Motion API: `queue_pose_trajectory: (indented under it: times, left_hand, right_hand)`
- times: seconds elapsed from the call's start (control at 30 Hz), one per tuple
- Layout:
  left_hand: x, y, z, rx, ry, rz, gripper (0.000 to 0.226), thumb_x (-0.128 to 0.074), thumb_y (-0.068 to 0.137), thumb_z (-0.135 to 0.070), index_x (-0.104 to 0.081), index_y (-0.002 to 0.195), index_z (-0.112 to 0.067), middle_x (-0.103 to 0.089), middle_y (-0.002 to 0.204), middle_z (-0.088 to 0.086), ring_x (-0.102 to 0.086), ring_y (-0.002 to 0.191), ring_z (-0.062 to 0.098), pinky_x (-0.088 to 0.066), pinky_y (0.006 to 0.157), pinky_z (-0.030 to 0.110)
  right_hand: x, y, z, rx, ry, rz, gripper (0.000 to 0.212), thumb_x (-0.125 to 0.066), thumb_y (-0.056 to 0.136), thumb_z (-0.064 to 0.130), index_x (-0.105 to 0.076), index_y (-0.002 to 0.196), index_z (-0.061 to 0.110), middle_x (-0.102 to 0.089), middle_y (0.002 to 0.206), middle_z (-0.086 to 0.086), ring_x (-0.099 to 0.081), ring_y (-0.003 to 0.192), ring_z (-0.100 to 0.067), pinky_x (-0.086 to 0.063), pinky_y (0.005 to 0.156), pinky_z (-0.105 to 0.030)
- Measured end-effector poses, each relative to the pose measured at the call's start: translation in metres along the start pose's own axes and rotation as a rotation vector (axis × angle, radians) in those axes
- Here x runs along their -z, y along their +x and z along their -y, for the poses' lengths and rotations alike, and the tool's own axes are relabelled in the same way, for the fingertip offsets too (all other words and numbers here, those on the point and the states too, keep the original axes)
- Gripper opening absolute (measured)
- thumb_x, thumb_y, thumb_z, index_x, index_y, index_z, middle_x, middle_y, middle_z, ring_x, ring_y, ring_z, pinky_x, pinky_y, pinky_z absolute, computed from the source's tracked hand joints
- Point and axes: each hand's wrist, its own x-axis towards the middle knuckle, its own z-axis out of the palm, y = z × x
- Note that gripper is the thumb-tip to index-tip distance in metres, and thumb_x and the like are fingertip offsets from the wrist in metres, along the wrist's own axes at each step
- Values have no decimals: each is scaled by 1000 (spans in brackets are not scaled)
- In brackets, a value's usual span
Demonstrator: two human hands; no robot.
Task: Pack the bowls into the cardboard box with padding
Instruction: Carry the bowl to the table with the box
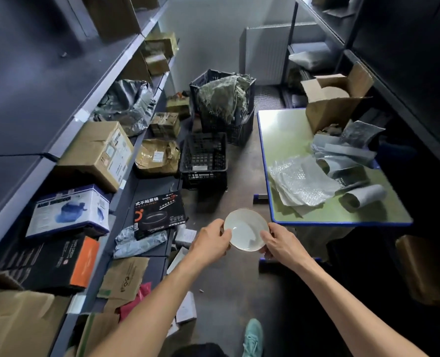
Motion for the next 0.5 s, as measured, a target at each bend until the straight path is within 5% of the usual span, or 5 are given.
queue_pose_trajectory:
  times: [0.23, 0.5]
  left_hand:
    - [10, 54, -15, 40, -41, 28, 20, -44, 92, -30, -58, 100, -19, -73, 73, -3, -72, 66, 16, -55, 65, 34]
    - [37, 153, -26, -2, -63, 86, 24, -44, 86, -34, -58, 94, -16, -73, 68, -4, -71, 62, 16, -60, 75, 43]
  right_hand:
    - [18, 62, 18, 11, -22, 72, 21, -43, 97, 24, -61, 102, 16, -70, 73, -3, -60, 51, -5, -47, 50, -18]
    - [31, 145, 50, 10, -57, 16, 21, -44, 97, 27, -62, 104, 19, -73, 77, -4, -69, 63, -16, -59, 61, -33]
